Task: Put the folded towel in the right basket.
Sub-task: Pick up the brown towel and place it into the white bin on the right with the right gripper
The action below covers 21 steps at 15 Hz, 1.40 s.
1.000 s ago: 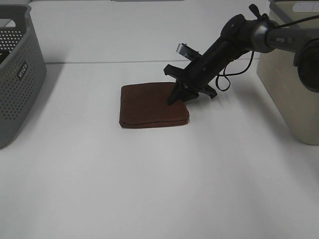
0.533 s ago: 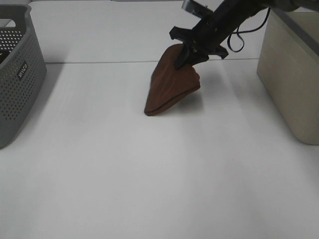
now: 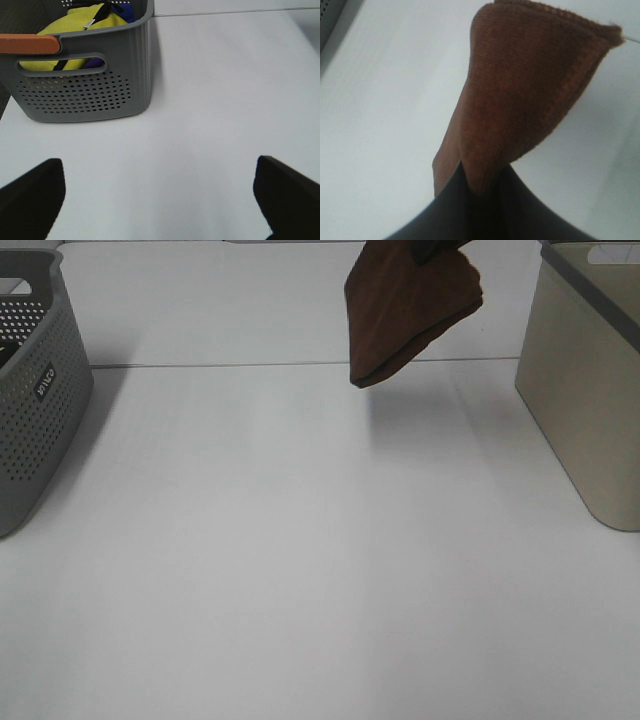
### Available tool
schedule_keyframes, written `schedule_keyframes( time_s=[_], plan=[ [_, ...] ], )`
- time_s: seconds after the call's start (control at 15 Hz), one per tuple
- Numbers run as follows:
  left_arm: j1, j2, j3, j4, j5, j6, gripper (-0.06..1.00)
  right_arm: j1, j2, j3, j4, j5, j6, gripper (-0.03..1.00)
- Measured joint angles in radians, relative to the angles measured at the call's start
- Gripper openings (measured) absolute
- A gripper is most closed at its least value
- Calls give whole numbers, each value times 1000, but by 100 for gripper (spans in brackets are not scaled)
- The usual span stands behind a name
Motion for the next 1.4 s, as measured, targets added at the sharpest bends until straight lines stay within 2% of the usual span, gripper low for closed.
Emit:
schedule_keyframes(
  time_s=[0.4, 0.53, 0.67, 0.73, 0.8, 1.07, 1.4],
  plan=[
    [0, 0, 0, 0, 0, 0, 97, -8, -161, 0, -264, 42, 113, 9],
    [0, 0, 0, 0, 0, 0, 97, -55, -196, 0, -268, 42, 126, 9],
    [0, 0, 0, 0, 0, 0, 97, -173, -231, 0, -255, 42, 145, 9],
    [0, 0, 0, 0, 0, 0, 97, -173, -231, 0, -255, 42, 145, 9],
    [0, 0, 0, 0, 0, 0, 97, -287, -242, 0, -226, 42, 145, 9],
    [0, 0, 0, 0, 0, 0, 97, -444, -242, 35, -216, 42, 146, 9],
    [0, 0, 0, 0, 0, 0, 97, -466, -147, 96, -250, 43, 146, 9]
  ],
)
